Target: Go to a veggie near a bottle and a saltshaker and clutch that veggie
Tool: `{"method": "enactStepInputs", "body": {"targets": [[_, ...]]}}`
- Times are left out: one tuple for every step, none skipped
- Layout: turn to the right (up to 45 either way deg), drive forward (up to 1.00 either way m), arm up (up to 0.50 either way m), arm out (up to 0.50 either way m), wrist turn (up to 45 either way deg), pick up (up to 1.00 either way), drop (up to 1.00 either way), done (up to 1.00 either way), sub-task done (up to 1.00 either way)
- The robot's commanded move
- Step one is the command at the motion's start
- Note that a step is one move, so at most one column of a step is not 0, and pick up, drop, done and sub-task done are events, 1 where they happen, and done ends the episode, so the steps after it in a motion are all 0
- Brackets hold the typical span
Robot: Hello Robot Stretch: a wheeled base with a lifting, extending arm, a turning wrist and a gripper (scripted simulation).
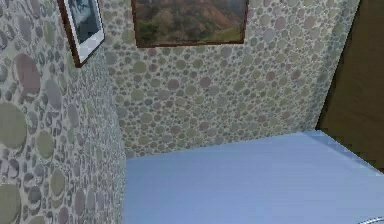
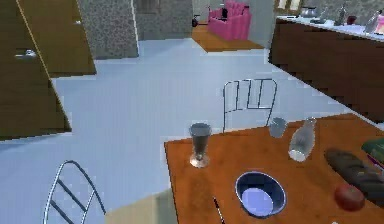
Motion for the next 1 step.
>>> {"method": "enactStepInputs", "body": {"targets": [[0.0,0.20,0.00,0.00,0.0,0.00,0.00,0.00,0.00]]}}
